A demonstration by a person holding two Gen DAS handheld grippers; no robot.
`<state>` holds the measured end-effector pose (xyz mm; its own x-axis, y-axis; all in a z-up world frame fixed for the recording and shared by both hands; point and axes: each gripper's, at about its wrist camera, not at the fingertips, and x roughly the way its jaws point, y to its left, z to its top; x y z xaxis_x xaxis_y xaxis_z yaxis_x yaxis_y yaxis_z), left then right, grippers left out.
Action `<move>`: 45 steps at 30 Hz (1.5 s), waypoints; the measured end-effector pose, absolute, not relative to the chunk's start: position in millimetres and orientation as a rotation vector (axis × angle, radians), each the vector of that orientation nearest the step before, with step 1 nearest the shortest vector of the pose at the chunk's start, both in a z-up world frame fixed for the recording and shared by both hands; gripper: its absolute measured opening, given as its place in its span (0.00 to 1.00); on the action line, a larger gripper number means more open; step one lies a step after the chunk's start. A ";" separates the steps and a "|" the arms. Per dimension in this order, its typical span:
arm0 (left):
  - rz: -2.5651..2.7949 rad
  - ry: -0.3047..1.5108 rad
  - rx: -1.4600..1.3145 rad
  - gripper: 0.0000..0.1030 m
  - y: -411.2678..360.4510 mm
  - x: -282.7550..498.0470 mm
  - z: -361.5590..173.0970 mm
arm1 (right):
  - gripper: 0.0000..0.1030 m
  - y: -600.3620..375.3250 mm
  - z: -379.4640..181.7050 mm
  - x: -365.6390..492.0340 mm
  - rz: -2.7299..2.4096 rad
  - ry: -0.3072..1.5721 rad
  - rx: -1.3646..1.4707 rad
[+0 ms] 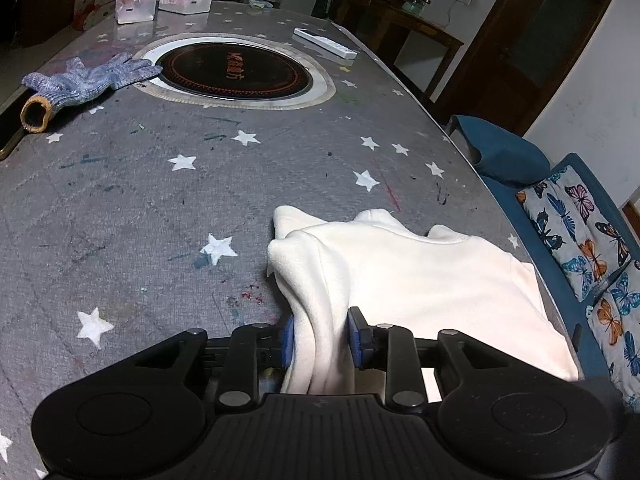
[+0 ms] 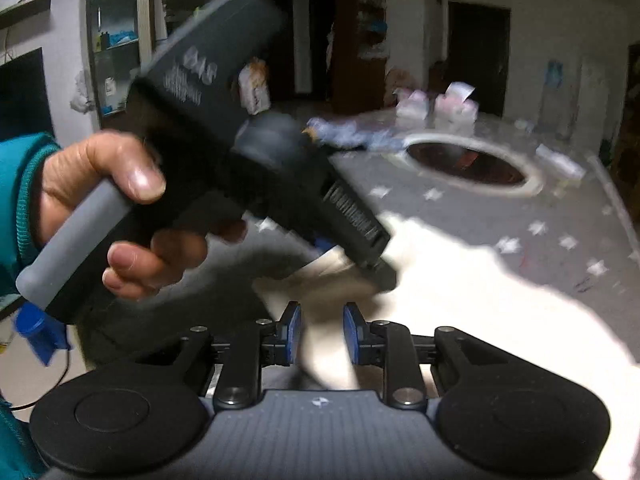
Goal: Fold clothes
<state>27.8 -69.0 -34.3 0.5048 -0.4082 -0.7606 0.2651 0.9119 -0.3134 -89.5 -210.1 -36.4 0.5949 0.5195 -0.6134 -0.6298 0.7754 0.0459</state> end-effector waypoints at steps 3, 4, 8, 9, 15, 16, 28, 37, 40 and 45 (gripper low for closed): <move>-0.410 0.960 -0.172 0.29 -67.8 27.6 -34.6 | 0.24 -204.1 -43.8 -92.5 0.681 0.655 -0.206; -0.411 0.960 -0.176 0.29 -67.1 27.9 -34.8 | 0.23 -205.6 -40.5 -94.1 0.686 0.654 -0.200; -0.413 0.959 -0.185 0.29 -65.9 27.8 -35.2 | 0.23 -223.4 -25.9 -97.1 0.678 0.644 -0.144; -0.414 0.958 -0.187 0.29 -65.6 27.6 -35.3 | 0.23 -229.0 -22.8 -96.9 0.666 0.642 -0.129; -0.416 0.953 -0.193 0.29 -62.8 26.7 -36.0 | 0.23 -275.0 -21.3 -87.1 0.515 0.656 -0.055; -0.416 0.952 -0.193 0.29 -62.3 26.5 -36.1 | 0.23 -283.0 -23.5 -85.1 0.485 0.664 -0.045; -0.413 0.952 -0.178 0.29 -64.3 26.7 -36.2 | 0.22 -352.2 -30.8 -77.7 0.296 0.744 0.060; -0.417 0.961 -0.191 0.29 -62.3 28.0 -35.6 | 0.23 -310.7 -21.1 -15.1 0.444 0.742 0.031; -0.418 0.963 -0.193 0.29 -61.9 28.2 -35.6 | 0.23 -292.8 -23.1 4.6 0.487 0.755 0.027; -0.423 0.967 -0.201 0.29 -60.5 29.3 -36.1 | 0.18 -265.5 -34.8 31.6 0.506 0.776 -0.005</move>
